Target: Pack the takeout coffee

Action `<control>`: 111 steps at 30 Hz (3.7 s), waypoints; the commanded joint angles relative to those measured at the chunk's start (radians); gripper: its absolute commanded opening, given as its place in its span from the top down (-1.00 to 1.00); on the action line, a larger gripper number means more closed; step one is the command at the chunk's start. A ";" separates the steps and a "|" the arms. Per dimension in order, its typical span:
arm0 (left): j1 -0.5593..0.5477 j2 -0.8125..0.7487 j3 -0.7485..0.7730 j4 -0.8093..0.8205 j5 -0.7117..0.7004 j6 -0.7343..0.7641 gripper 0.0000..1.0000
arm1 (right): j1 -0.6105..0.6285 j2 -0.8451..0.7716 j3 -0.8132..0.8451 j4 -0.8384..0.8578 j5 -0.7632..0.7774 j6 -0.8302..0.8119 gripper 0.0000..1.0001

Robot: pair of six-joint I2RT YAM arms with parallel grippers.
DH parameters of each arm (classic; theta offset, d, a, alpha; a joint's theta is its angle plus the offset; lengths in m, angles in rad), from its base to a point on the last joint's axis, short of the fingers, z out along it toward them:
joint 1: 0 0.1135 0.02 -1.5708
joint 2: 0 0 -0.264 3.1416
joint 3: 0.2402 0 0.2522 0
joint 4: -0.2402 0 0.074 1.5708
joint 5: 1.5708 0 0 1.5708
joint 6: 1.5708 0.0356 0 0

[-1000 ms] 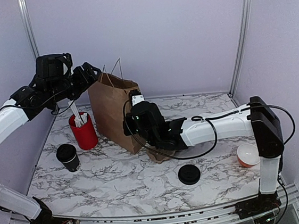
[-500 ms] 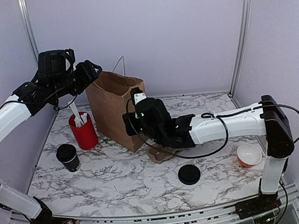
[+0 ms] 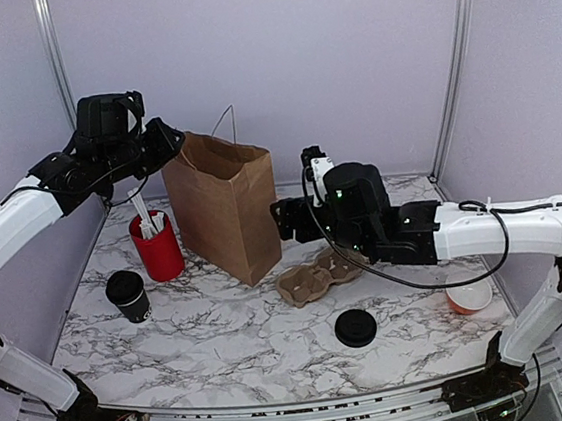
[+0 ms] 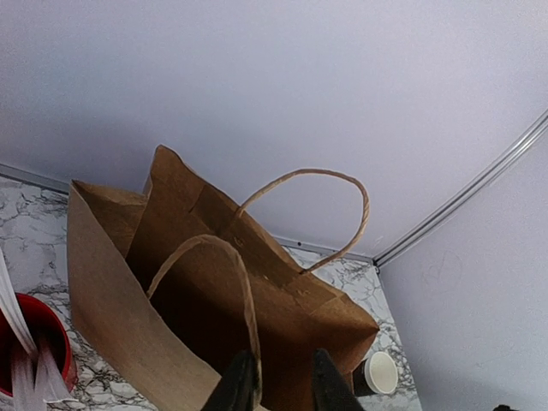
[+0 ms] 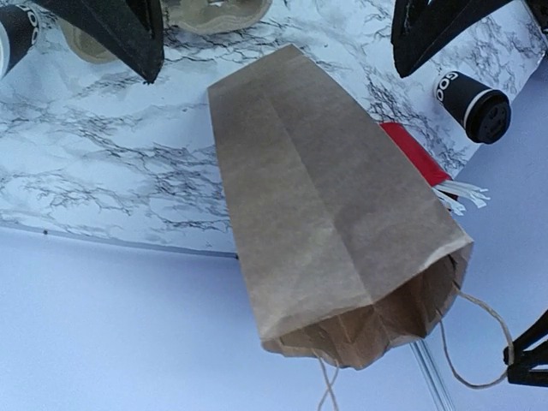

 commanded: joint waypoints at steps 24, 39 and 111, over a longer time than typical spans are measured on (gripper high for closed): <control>0.012 -0.056 0.019 -0.093 0.579 0.188 1.00 | -0.261 -0.272 -0.165 -0.303 -0.200 -0.190 -0.85; 0.106 -0.221 -0.141 -0.164 0.945 0.296 1.00 | -0.265 -0.199 -0.138 -0.408 -0.340 -0.323 -0.86; 0.124 -0.357 -0.278 -0.082 0.671 0.304 0.89 | -0.192 -0.175 -0.115 -0.373 -0.443 -0.337 -0.79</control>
